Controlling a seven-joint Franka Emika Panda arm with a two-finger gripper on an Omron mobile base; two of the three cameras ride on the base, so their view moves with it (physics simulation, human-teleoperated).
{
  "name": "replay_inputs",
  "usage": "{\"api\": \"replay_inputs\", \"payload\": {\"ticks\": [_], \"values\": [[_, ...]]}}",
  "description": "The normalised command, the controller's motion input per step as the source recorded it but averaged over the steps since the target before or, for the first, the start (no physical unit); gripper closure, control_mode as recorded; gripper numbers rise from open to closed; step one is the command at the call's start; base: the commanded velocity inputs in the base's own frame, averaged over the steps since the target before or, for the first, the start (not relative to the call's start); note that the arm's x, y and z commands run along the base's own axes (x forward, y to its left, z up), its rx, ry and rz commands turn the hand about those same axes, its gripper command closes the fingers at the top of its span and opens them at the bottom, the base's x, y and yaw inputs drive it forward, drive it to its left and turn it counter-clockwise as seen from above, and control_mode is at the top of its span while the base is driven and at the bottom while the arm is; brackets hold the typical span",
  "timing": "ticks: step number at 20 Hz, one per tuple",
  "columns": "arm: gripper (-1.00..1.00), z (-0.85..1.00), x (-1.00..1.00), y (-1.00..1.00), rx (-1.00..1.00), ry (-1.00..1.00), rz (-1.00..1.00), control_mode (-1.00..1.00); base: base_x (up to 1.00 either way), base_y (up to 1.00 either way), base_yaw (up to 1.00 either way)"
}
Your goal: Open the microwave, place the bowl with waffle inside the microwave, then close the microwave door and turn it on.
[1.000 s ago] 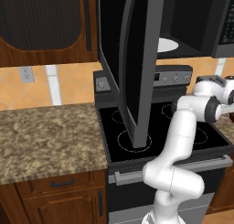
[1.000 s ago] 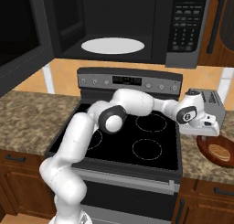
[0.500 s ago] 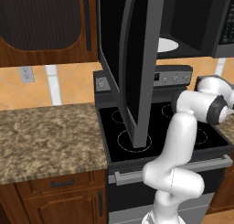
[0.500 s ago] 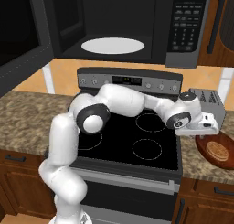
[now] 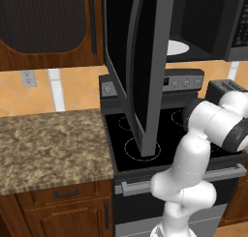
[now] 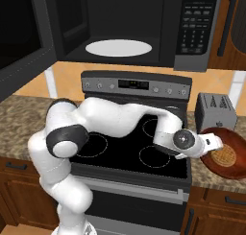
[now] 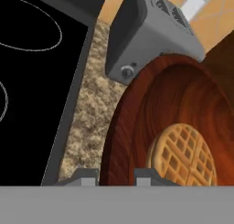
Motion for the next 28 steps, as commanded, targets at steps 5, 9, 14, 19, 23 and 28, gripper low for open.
{"api": "replay_inputs", "payload": {"ticks": [5,9,14,19,23,28], "values": [[1.0,1.0,-0.22,0.36,-0.22,0.16,0.37,-1.0,0.0,0.0,0.0],[1.0,1.0,-0.21,0.27,-0.27,0.27,0.33,-1.0,0.0,0.0,0.0],[1.0,1.0,-0.19,0.08,-0.16,0.4,0.23,-1.0,0.0,0.0,0.0],[1.0,0.69,-0.09,0.0,0.0,0.25,0.18,-1.0,0.0,0.0,0.0],[1.0,0.0,-0.42,0.0,0.02,-0.14,0.21,-1.0,0.0,0.0,0.0],[1.0,0.1,-0.53,0.1,0.03,-0.05,0.3,-1.0,0.0,0.0,0.0]]}}
